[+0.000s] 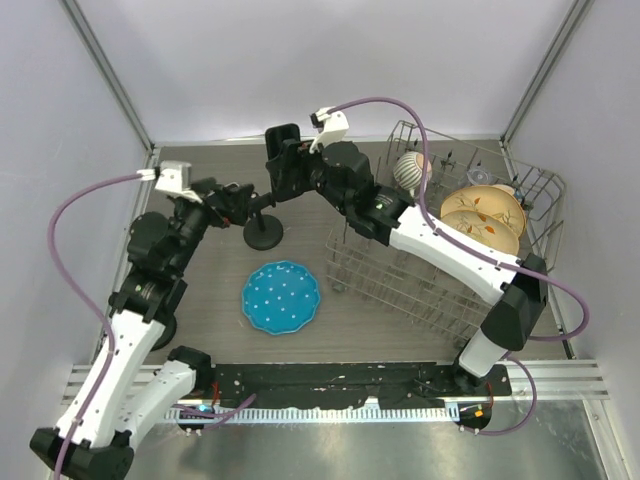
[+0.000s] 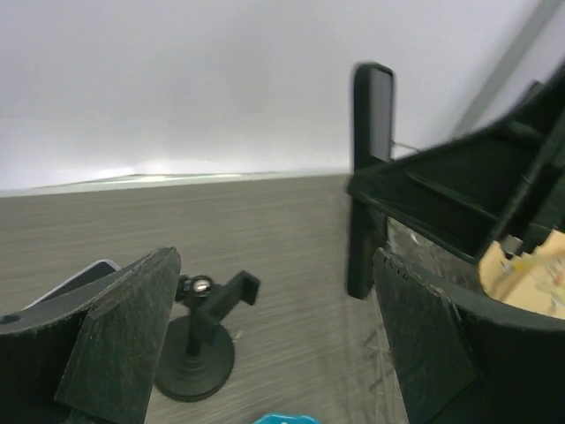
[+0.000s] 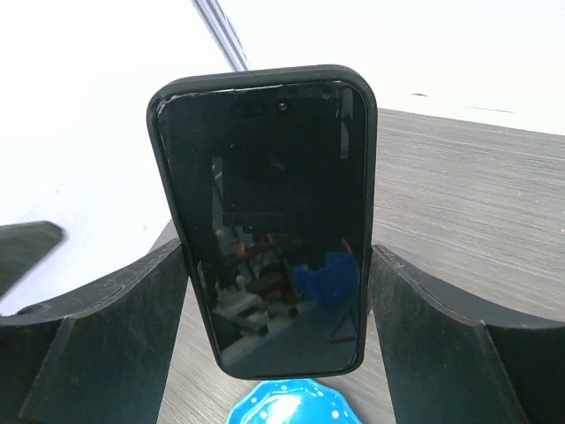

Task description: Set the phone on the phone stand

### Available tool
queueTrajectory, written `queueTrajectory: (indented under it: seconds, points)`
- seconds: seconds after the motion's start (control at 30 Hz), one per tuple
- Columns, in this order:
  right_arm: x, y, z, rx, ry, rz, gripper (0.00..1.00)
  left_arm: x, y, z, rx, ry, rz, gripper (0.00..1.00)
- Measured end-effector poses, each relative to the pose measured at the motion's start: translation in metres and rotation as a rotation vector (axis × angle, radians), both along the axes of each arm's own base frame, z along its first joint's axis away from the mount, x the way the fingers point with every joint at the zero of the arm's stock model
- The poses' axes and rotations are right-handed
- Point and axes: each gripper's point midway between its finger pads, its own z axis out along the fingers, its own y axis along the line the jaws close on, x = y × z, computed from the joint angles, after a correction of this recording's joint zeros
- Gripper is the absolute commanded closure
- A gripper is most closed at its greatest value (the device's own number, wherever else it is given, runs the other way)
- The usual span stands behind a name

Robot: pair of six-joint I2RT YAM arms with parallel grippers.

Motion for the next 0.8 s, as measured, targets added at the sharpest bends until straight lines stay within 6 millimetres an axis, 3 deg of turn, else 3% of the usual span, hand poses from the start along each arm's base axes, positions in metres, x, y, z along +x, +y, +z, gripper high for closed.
queueTrajectory:
  seconds: [0.17,0.33,0.53,0.7,0.8]
  points:
    - [0.012,-0.002,-0.007,0.068,0.013,-0.003,1.0,0.025,-0.049,-0.029,0.027,0.122,-0.219,0.05]
    - [0.016,-0.012,-0.023,0.108,0.052,0.004,1.0,0.031,-0.075,-0.064,0.011,0.25,-0.344,0.08]
    - [0.015,-0.031,-0.021,0.165,0.067,-0.008,1.0,0.024,-0.093,-0.063,-0.02,0.258,-0.452,0.21]
    - [0.006,-0.028,-0.004,0.23,0.049,0.025,1.0,0.019,-0.104,-0.063,-0.023,0.258,-0.503,0.22]
    - [0.004,-0.027,0.002,0.251,0.046,0.038,0.99,0.016,-0.112,-0.069,-0.014,0.277,-0.53,0.31]
